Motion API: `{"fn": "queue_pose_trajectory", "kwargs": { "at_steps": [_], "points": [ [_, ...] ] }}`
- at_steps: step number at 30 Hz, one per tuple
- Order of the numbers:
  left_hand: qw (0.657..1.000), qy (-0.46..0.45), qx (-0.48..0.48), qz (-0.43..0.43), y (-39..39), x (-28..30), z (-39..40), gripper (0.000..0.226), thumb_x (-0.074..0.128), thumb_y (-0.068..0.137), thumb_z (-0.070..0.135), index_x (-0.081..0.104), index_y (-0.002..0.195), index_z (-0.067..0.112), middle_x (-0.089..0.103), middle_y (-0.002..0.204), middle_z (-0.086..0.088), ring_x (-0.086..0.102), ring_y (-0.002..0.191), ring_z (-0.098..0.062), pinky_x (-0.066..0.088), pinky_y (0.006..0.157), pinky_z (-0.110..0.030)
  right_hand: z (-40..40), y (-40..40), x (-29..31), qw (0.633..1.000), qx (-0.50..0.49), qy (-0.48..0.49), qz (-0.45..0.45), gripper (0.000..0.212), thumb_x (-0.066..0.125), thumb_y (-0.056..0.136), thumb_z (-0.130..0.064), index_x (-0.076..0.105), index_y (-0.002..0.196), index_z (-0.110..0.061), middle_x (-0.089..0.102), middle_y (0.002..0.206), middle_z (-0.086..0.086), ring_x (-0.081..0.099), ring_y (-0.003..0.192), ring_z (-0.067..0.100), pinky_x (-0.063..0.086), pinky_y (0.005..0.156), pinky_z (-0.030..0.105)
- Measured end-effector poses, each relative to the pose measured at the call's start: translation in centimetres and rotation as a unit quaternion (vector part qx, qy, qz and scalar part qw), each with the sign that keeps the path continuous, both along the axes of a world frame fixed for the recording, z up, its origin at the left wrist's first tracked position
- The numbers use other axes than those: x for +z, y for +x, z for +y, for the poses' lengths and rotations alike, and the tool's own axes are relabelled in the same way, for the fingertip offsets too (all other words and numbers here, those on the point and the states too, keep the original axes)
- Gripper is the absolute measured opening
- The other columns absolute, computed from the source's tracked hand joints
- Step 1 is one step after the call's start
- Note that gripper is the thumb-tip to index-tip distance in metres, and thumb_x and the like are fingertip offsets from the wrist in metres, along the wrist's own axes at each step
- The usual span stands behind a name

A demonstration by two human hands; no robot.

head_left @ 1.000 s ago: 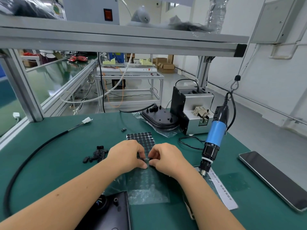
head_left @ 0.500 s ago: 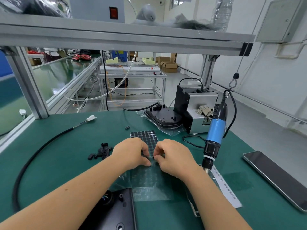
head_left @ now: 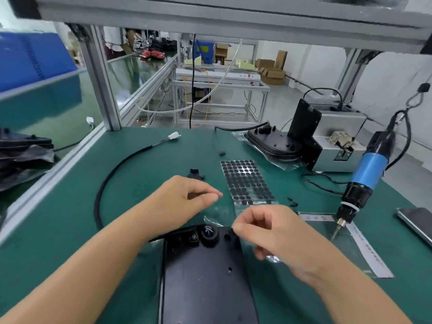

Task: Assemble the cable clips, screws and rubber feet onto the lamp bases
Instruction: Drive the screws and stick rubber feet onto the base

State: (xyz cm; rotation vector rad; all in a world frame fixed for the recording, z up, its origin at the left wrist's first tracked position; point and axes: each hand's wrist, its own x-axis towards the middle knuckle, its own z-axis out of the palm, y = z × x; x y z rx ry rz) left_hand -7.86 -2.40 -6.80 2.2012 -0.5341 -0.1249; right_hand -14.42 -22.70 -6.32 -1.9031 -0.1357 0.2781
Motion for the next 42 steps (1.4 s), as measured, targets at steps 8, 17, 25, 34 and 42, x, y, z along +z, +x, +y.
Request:
{"fn": "queue_pose_trajectory", "kwargs": {
  "at_steps": [8,17,25,34,42],
  "points": [
    [1.0,-0.02,-0.004,-0.003,-3.5,-1.5,0.8,0.016,0.059,0.091,0.042,0.073,0.096,0.038,0.067,0.093,0.036,0.061,0.089,0.016,0.042,0.077,-0.001,0.9,-3.3,-0.3,0.998,0.001,-0.047,0.041,0.011,0.069,0.084,-0.026,0.072,0.073,-0.025,0.06,0.063,-0.003,0.062,0.055,0.011,0.047,0.062,0.022],
    [1.0,-0.004,-0.013,-0.008,-3.6,-1.9,0.9,0.03,0.053,0.09,0.05,0.075,0.095,0.031,0.069,0.091,0.031,0.062,0.09,0.011,0.042,0.078,-0.004,1.4,-4.0,-0.5,0.997,-0.043,-0.046,0.047,0.015,0.069,0.082,-0.021,0.072,0.068,-0.023,0.058,0.058,-0.004,0.056,0.05,0.007,0.043,0.054,0.014],
    [1.0,0.0,-0.016,-0.003,-3.7,-1.9,0.9,0.042,0.046,0.085,0.059,0.075,0.096,0.03,0.069,0.091,0.029,0.063,0.089,0.008,0.045,0.077,-0.008,1.6,-4.5,-0.7,0.997,-0.064,-0.044,0.019,0.014,0.069,0.084,-0.018,0.072,0.07,-0.017,0.056,0.054,-0.008,0.054,0.047,0.004,0.042,0.05,0.009],
    [1.0,0.006,-0.014,0.006,-3.7,-2.1,1.0,0.055,0.039,0.077,0.069,0.073,0.095,0.03,0.072,0.089,0.014,0.063,0.077,-0.014,0.049,0.072,-0.021,1.8,-4.7,-1.0,0.996,-0.072,-0.053,-0.006,0.01,0.068,0.079,-0.024,0.072,0.071,-0.02,0.057,0.054,-0.008,0.052,0.049,0.005,0.044,0.052,0.014],
    [1.0,-0.001,-0.012,0.006,-3.8,-2.1,1.0,0.052,0.04,0.079,0.069,0.073,0.093,0.031,0.072,0.084,0.012,0.052,0.06,-0.008,0.045,0.063,-0.017,2.2,-5.3,-1.2,0.992,-0.087,-0.077,-0.054,0.012,0.071,0.08,-0.022,0.071,0.068,-0.022,0.056,0.053,-0.011,0.046,0.05,0.003,0.04,0.051,0.012]
  ]
}}
